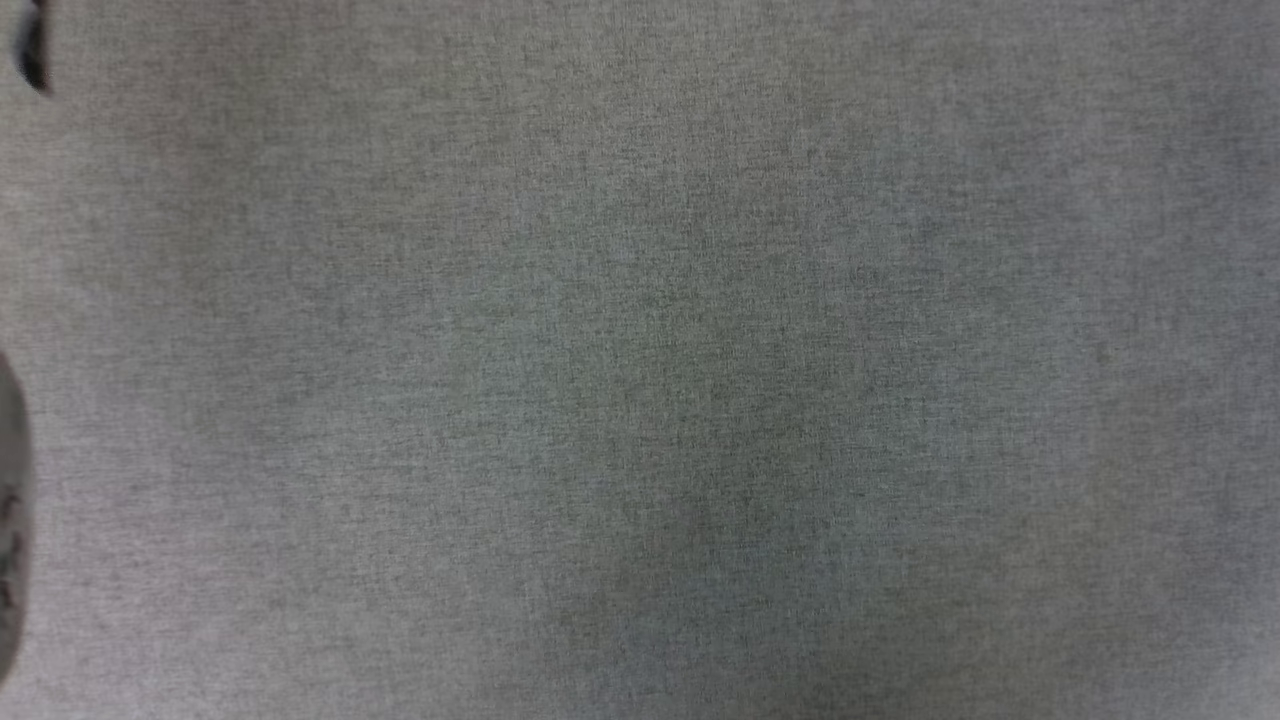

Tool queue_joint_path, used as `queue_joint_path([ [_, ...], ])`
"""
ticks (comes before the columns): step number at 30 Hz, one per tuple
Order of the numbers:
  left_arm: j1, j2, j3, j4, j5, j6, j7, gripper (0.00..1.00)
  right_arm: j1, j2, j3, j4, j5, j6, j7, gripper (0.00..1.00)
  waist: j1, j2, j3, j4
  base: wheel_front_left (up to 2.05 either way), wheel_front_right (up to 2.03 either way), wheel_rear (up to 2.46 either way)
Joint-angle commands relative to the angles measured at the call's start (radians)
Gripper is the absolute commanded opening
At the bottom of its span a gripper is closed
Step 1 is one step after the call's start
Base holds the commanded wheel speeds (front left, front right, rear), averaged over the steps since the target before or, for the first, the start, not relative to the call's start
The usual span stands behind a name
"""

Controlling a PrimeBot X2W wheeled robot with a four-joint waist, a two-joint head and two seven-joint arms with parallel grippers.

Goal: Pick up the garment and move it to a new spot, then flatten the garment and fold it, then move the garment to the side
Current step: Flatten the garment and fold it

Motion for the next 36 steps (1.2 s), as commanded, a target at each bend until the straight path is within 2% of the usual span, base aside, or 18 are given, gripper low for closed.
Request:
queue_joint_path([
  [1, 0.024, -0.010, 0.004, 0.023, -0.012, -0.006, -0.011, 0.00, 0.012, 0.003, 0.014, 0.027, 0.018, 0.000, -0.014, 0.00, -0.0004, 0.0000, -0.008, 0.001, 0.00, 0.00, 0.00],
  [7, 0.171, -0.059, 0.002, 0.154, -0.057, -0.027, -0.057, 0.00, 0.117, 0.010, 0.103, 0.162, 0.089, 0.000, -0.047, 0.00, -0.0004, 0.0000, -0.087, 0.016, 0.00, 0.00, 0.00],
  [11, 0.331, -0.075, 0.007, 0.210, -0.085, -0.040, -0.087, 0.00, 0.265, 0.015, 0.159, 0.205, 0.143, 0.000, -0.068, 0.00, -0.0004, 0.0000, -0.192, 0.022, 0.00, 0.00, 0.00],
  [17, 0.617, -0.092, 0.020, 0.209, -0.126, -0.053, -0.101, 0.00, 0.524, -0.008, 0.236, 0.162, 0.210, 0.000, -0.117, 0.00, -0.0004, 0.0000, -0.352, 0.043, 0.00, 0.00, 0.00],
  [23, 0.922, -0.079, 0.046, 0.117, -0.151, -0.056, -0.102, 0.00, 0.769, -0.047, 0.297, 0.071, 0.258, 0.000, -0.120, 0.00, -0.0004, 0.0000, -0.503, 0.047, 0.00, 0.00, 0.00],
  [28, 1.146, -0.050, 0.053, 0.013, -0.173, -0.026, -0.066, 0.00, 0.959, -0.082, 0.313, -0.013, 0.290, -0.001, -0.084, 0.00, -0.0004, 0.0000, -0.618, 0.048, 0.00, 0.00, 0.00],
  [33, 1.377, -0.007, 0.072, -0.193, -0.199, 0.055, 0.018, 0.00, 1.155, -0.118, 0.275, -0.097, 0.302, -0.001, -0.042, 0.00, -0.0004, 0.0000, -0.712, 0.058, 0.00, 0.00, 0.00],
  [36, 1.511, 0.023, 0.084, -0.376, -0.213, 0.123, 0.087, 0.00, 1.265, -0.144, 0.231, -0.172, 0.290, -0.001, -0.013, 0.00, -0.0004, 0.0000, -0.739, 0.061, 0.00, 0.00, 0.00],
])
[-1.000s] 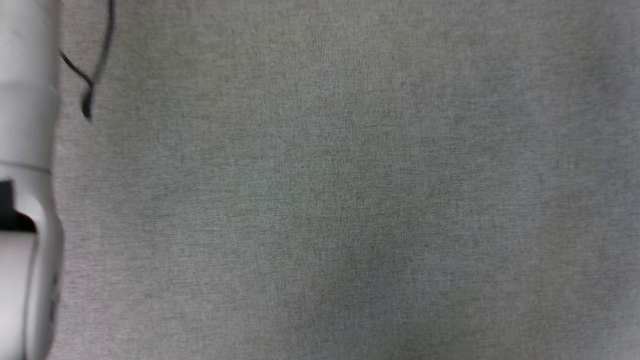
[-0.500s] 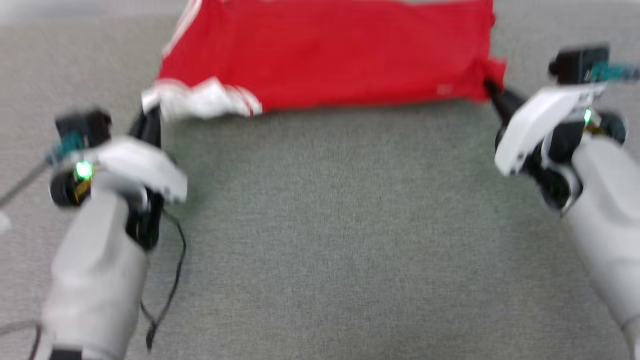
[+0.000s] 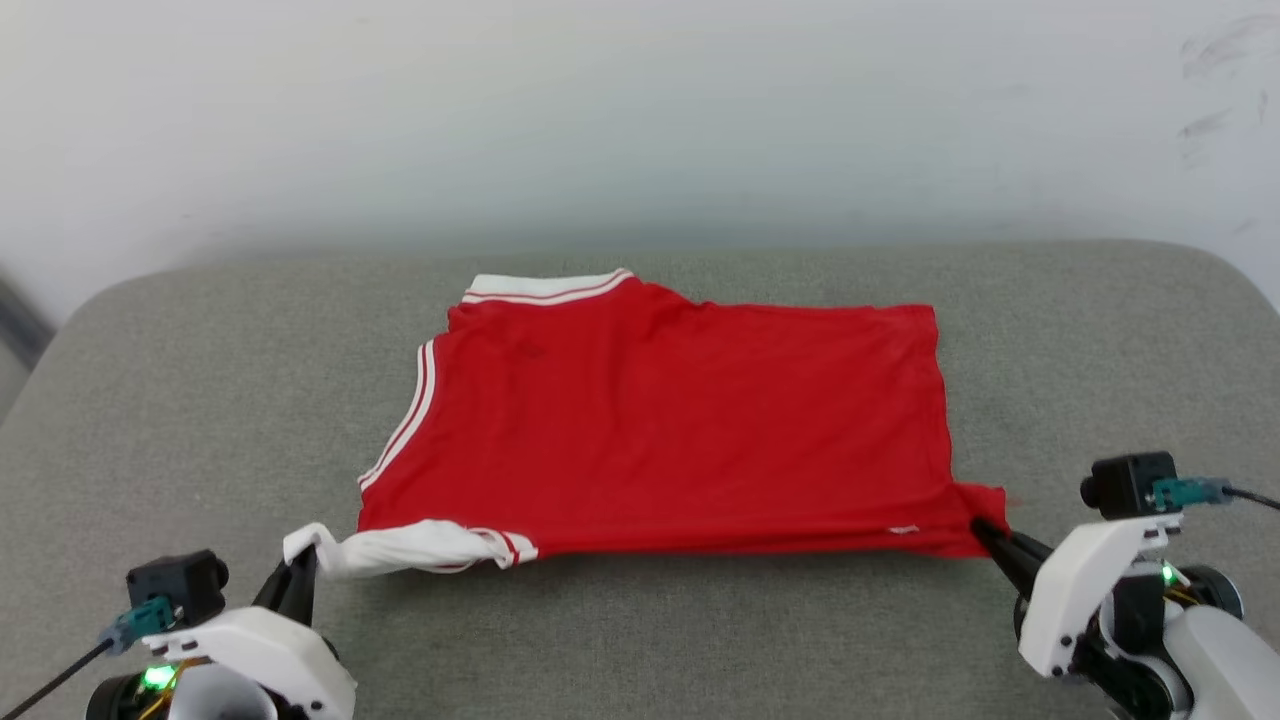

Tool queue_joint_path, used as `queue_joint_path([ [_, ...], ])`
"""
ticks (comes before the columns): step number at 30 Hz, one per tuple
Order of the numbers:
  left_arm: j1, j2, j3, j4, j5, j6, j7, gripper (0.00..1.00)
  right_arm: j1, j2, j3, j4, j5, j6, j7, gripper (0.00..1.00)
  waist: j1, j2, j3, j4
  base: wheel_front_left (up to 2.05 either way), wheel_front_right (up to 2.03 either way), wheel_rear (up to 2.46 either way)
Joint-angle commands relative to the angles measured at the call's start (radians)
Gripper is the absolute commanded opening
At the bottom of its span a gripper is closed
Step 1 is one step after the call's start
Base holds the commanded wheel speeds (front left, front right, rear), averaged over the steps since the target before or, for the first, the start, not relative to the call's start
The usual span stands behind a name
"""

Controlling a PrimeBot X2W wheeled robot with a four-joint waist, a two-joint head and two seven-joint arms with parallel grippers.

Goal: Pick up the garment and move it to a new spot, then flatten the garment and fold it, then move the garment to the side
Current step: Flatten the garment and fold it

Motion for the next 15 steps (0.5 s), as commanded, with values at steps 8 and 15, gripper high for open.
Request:
queue_joint_path([
  [8, 0.302, 0.105, 0.034, -0.532, -0.005, 0.195, 0.218, 0.00, 0.291, -0.026, -0.205, -0.263, -0.097, -0.002, 0.175, 0.00, 0.0005, -0.0001, -0.063, 0.007, 0.00, 0.00, 0.00],
  [15, 0.308, 0.140, 0.030, -0.735, 0.001, 0.250, 0.314, 0.00, 0.397, 0.080, -0.401, -0.483, -0.224, -0.001, 0.374, 0.00, 0.0005, -0.0001, -0.035, 0.000, 0.00, 0.00, 0.00],
])
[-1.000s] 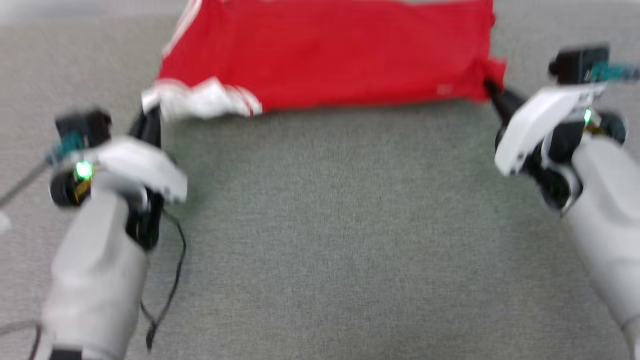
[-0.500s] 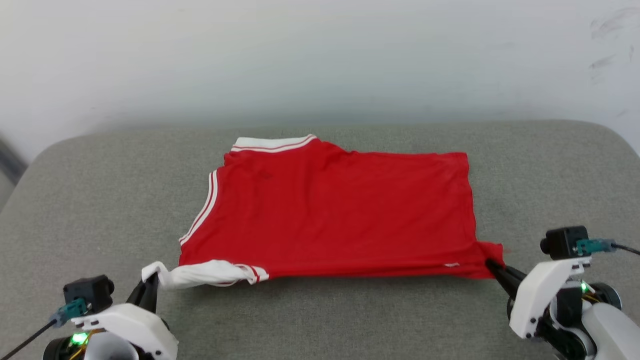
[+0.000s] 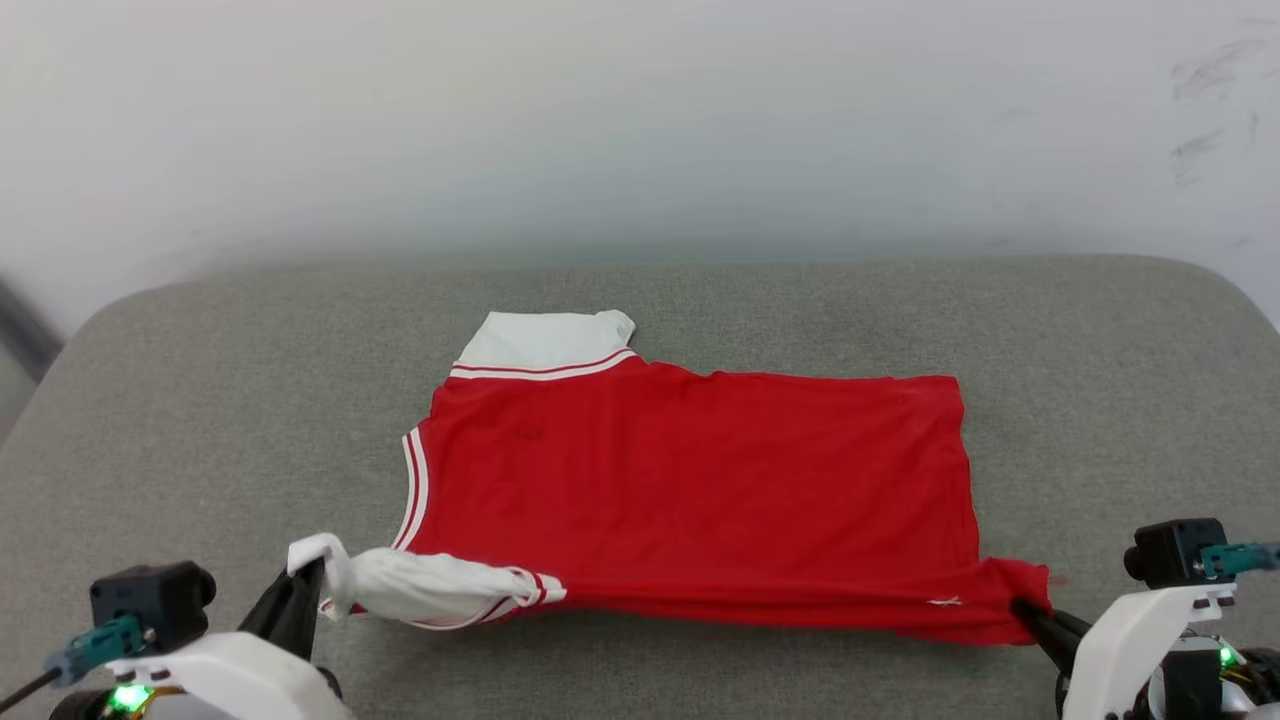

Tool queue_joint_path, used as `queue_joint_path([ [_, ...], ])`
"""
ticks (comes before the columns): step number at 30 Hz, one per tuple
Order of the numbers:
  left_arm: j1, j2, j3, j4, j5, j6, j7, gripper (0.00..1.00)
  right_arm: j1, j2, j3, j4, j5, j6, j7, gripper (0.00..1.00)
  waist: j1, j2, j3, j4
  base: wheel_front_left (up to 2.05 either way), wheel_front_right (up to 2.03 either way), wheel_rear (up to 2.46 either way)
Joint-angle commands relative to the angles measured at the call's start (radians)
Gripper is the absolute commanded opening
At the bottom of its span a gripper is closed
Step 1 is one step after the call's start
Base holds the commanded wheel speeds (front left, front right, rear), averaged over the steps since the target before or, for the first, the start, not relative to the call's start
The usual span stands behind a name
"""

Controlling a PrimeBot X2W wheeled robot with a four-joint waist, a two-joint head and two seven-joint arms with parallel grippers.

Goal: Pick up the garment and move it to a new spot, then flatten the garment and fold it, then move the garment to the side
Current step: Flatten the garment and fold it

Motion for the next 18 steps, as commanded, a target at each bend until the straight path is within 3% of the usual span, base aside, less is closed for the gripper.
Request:
queue_joint_path([
  [1, -0.049, -0.008, -0.005, -0.003, -0.003, -0.003, 0.005, 0.00, 0.008, 0.038, -0.031, -0.039, -0.033, -0.001, 0.046, 0.00, 0.0003, 0.0000, 0.022, -0.002, 0.00, 0.00, 0.00],
  [7, -0.192, -0.050, -0.043, 0.120, -0.027, -0.058, 0.003, 0.00, -0.072, 0.121, -0.075, -0.062, -0.118, -0.001, 0.133, 0.00, 0.0003, 0.0000, 0.103, -0.009, 0.00, 0.00, 0.00],
  [18, -0.453, -0.136, -0.067, 0.464, -0.057, -0.167, -0.082, 0.00, -0.252, 0.145, -0.058, 0.101, -0.157, -0.001, 0.055, 0.00, 0.0003, 0.0000, 0.257, -0.012, 0.00, 0.00, 0.00],
])
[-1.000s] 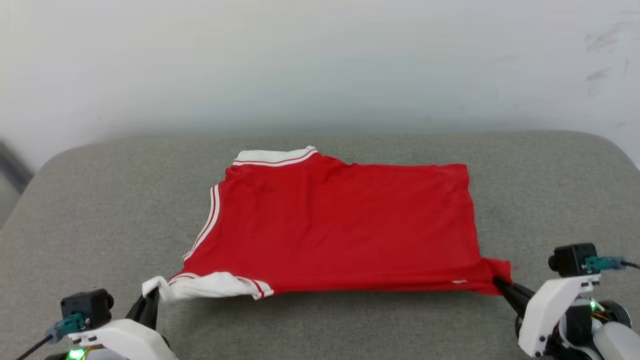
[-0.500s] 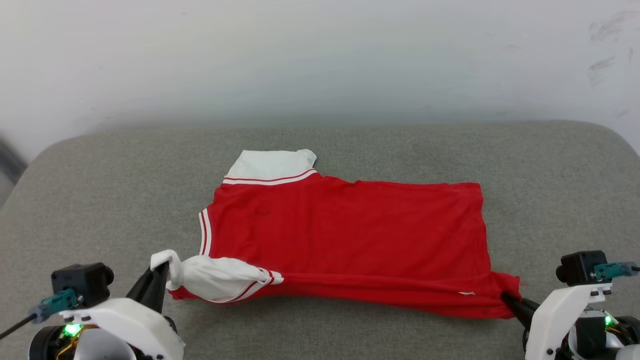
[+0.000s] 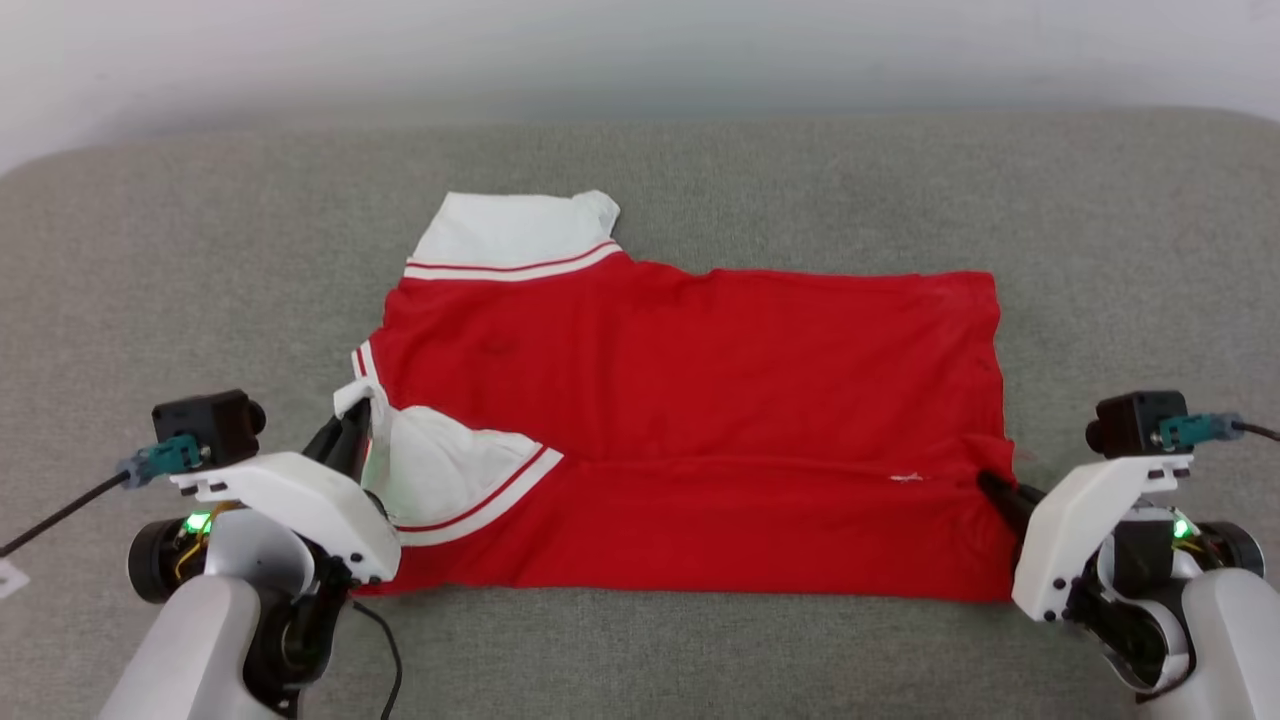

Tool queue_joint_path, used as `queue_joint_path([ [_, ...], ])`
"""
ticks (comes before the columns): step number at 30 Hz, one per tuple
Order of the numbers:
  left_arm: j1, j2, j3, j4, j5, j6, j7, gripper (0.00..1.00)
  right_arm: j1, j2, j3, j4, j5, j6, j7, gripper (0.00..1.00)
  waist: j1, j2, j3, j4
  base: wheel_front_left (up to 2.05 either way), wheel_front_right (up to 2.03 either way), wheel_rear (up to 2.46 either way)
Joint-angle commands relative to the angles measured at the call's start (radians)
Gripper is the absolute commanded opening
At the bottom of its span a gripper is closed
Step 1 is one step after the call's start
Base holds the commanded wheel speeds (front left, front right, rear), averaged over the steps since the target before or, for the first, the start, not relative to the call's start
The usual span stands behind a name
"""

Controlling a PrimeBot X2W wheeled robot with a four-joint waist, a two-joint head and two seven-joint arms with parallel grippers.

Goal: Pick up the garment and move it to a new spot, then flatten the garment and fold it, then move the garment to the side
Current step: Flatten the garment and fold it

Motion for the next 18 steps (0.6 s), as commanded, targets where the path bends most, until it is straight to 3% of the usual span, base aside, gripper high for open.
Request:
queue_joint_path([
  [1, -0.042, -0.008, -0.004, 0.061, -0.007, -0.018, -0.011, 0.00, -0.040, -0.007, 0.012, 0.034, -0.007, 0.000, -0.025, 0.00, -0.0003, 0.0000, 0.043, -0.005, 0.00, 0.00, 0.00],
  [5, -0.097, -0.027, -0.020, 0.175, -0.014, -0.053, -0.011, 0.00, -0.089, -0.011, 0.046, 0.103, 0.006, 0.000, -0.081, 0.01, -0.0003, 0.0000, 0.061, -0.015, 0.00, 0.00, 0.00],
  [6, -0.106, -0.035, -0.023, 0.202, -0.018, -0.060, -0.010, 0.00, -0.095, -0.013, 0.055, 0.120, 0.007, 0.000, -0.100, 0.29, -0.0003, 0.0000, 0.060, -0.016, 0.00, 0.00, 0.00],
  [7, -0.113, -0.039, -0.027, 0.226, -0.022, -0.065, -0.009, 0.09, -0.102, -0.014, 0.063, 0.136, 0.010, 0.000, -0.120, 0.84, -0.0003, 0.0000, 0.058, -0.017, 0.00, 0.00, 0.00],
  [8, -0.113, -0.039, -0.027, 0.226, -0.022, -0.065, -0.009, 0.09, -0.102, -0.014, 0.063, 0.136, 0.010, 0.000, -0.120, 0.84, -0.0003, 0.0000, 0.058, -0.017, 0.00, 0.00, 0.00],
  [9, -0.119, -0.042, -0.029, 0.250, -0.024, -0.073, -0.012, 0.50, -0.108, -0.014, 0.073, 0.151, 0.015, 0.000, -0.138, 1.00, -0.0003, 0.0000, 0.055, -0.017, 0.00, 0.00, 0.00],
  [10, -0.126, -0.047, -0.030, 0.272, -0.025, -0.079, -0.023, 0.87, -0.109, -0.017, 0.083, 0.166, 0.018, 0.000, -0.155, 1.00, -0.0003, 0.0000, 0.049, -0.017, 0.00, 0.00, 0.00],
  [11, -0.129, -0.053, -0.033, 0.291, -0.025, -0.082, -0.029, 1.00, -0.110, -0.022, 0.096, 0.173, 0.022, 0.000, -0.179, 1.00, -0.0003, 0.0000, 0.042, -0.017, 0.00, 0.00, 0.00],
  [18, -0.104, -0.048, -0.022, 0.366, -0.044, -0.096, -0.047, 1.00, -0.062, -0.056, 0.159, 0.174, 0.026, 0.000, -0.364, 1.00, -0.0003, 0.0000, -0.047, -0.023, 0.00, 0.00, 0.00],
])
